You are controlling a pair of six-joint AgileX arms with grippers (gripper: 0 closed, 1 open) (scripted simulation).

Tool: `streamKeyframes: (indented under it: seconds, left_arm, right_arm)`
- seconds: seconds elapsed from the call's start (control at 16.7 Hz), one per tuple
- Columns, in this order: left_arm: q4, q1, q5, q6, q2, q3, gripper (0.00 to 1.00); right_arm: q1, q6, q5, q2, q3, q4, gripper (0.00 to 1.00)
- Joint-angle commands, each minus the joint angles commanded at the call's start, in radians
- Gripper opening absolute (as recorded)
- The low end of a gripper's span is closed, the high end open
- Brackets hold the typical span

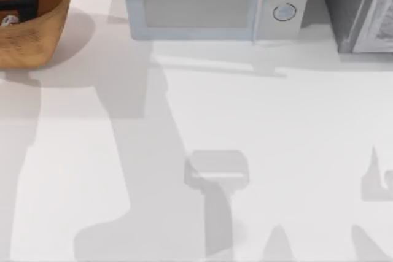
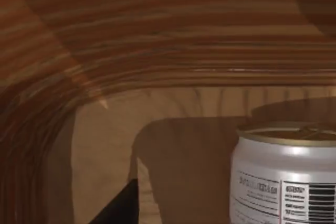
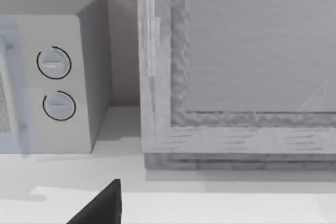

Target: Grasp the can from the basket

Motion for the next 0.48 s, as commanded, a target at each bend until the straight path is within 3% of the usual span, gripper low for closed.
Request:
streamKeyframes:
  seconds: [0.3,0.48]
  left_arm:
    - [0.013,-0.001,0.0,-0.001,0.01,-0.003,1.0]
    - [0.013,-0.001,0.0,-0.001,0.01,-0.003,0.77]
  right_arm:
    - [0.0,0.0,0.0,0.0,0.0,0.0,1.0]
    - [0.0,0.0,0.0,0.0,0.0,0.0,1.0]
